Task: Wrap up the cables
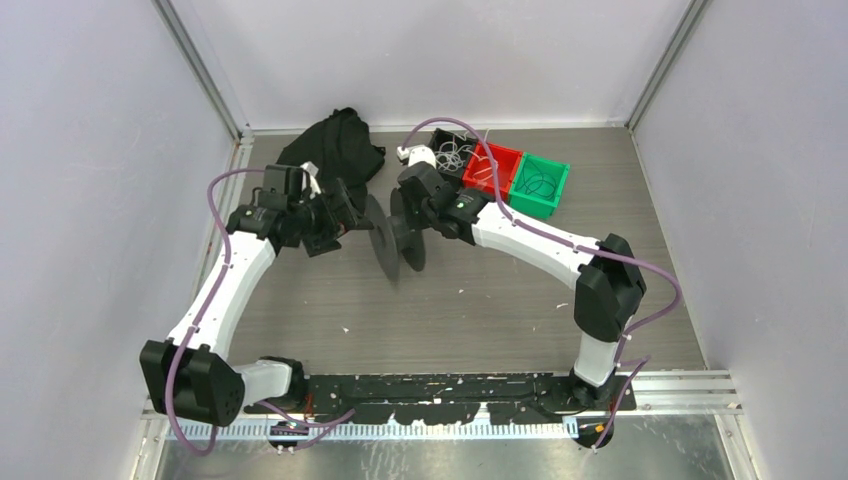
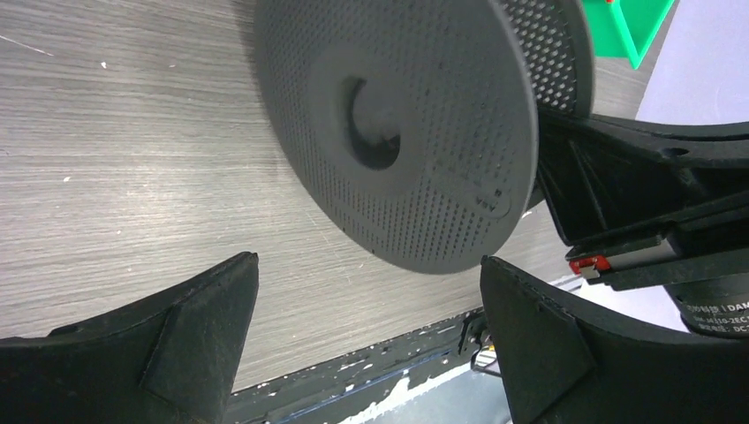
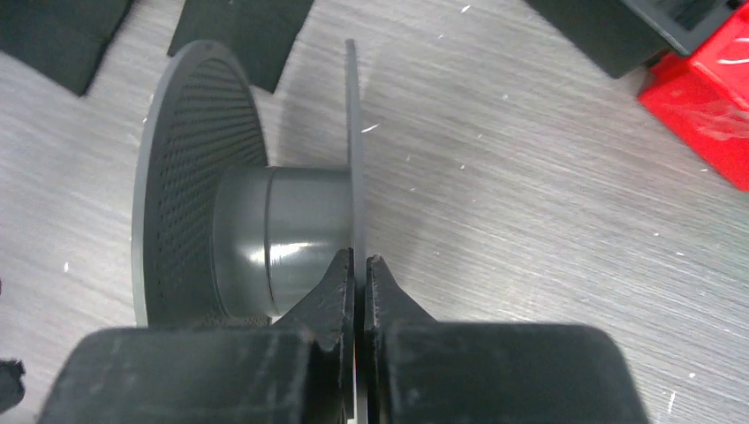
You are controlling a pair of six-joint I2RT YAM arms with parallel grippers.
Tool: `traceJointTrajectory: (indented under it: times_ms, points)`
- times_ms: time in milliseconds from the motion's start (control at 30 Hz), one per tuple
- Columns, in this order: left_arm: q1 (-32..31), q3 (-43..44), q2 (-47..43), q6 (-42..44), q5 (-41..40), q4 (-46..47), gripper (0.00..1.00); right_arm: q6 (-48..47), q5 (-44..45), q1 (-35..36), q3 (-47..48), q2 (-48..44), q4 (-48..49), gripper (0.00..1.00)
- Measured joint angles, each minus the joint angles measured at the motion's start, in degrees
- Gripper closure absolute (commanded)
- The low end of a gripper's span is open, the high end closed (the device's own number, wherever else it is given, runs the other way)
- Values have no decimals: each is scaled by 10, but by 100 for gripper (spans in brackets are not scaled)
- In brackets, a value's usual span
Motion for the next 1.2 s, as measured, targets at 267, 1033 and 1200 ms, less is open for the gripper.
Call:
traceJointTrajectory:
  times_ms: [267,1033,1200]
  points:
    - [-3,52,8,-68,-53,-46,1,-49,-21,0,0,0,9,99]
    - [-3,102,11,-71,-130,-127,0,-136,21,-5,128,139,111,58]
    - [-3,95,7,-62,-130,-126,0,-121,16,-11,149,143,112,42]
